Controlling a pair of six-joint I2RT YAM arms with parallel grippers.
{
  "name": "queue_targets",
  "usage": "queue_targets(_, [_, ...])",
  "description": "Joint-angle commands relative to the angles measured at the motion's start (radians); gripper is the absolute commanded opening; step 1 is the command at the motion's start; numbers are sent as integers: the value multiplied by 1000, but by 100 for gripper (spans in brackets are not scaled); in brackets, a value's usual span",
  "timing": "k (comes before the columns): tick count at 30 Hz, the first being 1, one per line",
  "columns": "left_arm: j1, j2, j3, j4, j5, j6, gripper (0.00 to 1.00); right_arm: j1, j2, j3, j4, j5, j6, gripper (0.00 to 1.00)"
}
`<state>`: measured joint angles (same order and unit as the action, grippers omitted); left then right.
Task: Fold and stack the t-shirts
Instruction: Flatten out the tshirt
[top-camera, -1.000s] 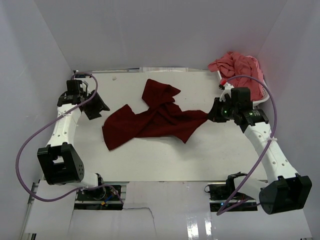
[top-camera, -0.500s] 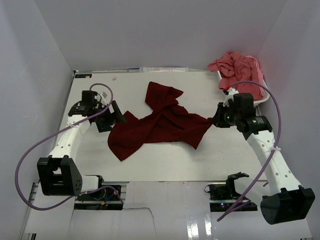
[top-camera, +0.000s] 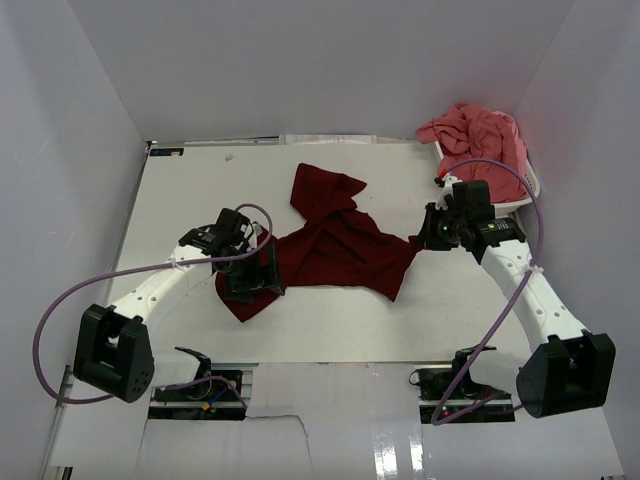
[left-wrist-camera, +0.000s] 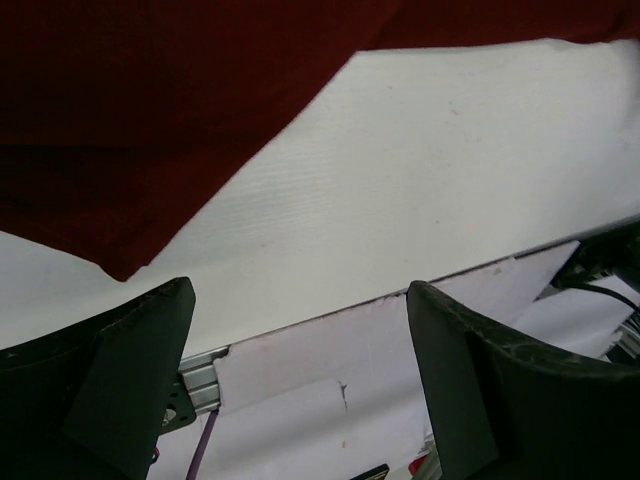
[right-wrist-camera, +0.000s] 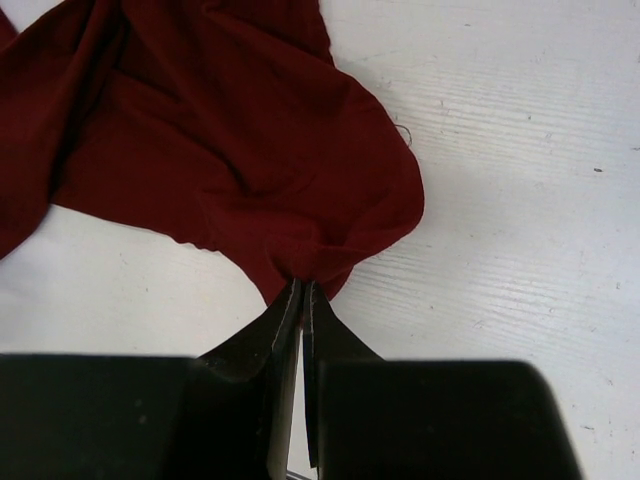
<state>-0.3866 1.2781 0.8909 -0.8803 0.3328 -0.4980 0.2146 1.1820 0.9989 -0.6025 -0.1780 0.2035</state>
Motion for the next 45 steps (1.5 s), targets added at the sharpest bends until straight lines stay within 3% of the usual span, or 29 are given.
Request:
queue_targets(1, [-6,41,-6,26,-112,6,98,19,-37,40,-6,18,11,8])
queue_targets(6, [-5,112,61,35,-377,-16,98,23,-82,0,-16,20,19,8])
queue_targets(10, [-5,124,215,55,-553,-30,98,23,-91,-6,-20,18,11,8])
queue_targets(16, [-6,197,359,87,-482,107,98,25,-81,-2,-23,9,-3,8])
queue_targets(22, [-72,169,289,-17,-302,145,98,25,-70,3,-23,8,-7,8])
queue_targets(26, [-143,121,224,-124,-380,73,97,25,-53,4,-13,-3,-4,8])
queue_targets(35, [-147,102,145,-167,-566,-25,83,28,-58,-14,3,-21,0,8])
queue_targets(41, [-147,217,73,-131,-531,-100,82,29,-70,-14,3,-29,-1,8])
queue_targets(45, [-147,237,56,-108,-500,-103,77,31,-65,-11,1,-34,-10,8])
